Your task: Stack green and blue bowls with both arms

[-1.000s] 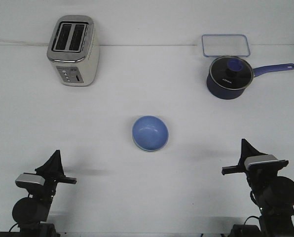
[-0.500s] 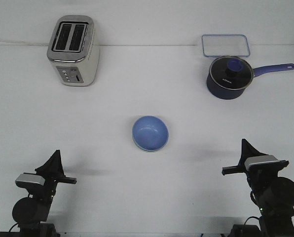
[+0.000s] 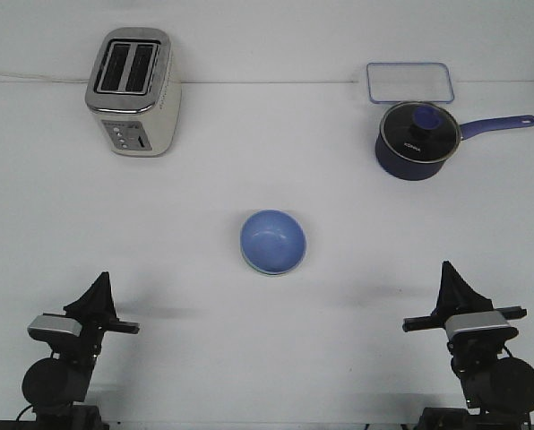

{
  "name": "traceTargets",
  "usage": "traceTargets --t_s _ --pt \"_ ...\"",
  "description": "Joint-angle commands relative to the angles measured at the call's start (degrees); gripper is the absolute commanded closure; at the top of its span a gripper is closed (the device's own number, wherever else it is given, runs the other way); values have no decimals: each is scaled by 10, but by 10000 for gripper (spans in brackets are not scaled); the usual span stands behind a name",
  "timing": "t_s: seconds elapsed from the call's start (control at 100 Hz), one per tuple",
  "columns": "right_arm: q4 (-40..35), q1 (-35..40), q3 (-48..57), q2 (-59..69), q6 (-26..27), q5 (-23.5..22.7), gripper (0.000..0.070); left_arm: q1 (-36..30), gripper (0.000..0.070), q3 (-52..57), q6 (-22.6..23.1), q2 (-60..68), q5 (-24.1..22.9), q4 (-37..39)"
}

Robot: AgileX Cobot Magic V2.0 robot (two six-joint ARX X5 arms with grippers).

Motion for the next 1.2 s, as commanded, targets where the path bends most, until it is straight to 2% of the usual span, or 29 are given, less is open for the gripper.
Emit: traceTargets --t_s 0.0,0.24,0.4,0.78,1.19 --pt "13 1 -18 -20 -2 2 697 1 690 -11 1 -1 -2 8" --pt "15 1 -78 -88 -2 31 697 1 690 -11 1 -1 -2 8" --pt "20 1 -97 -86 -2 35 697 1 690 -11 1 -1 -2 8" --pt "109 8 -166 -86 0 35 697 1 690 -11 1 -1 -2 8" --pt "120 12 -197 -86 0 58 697 1 690 -11 1 -1 -2 8"
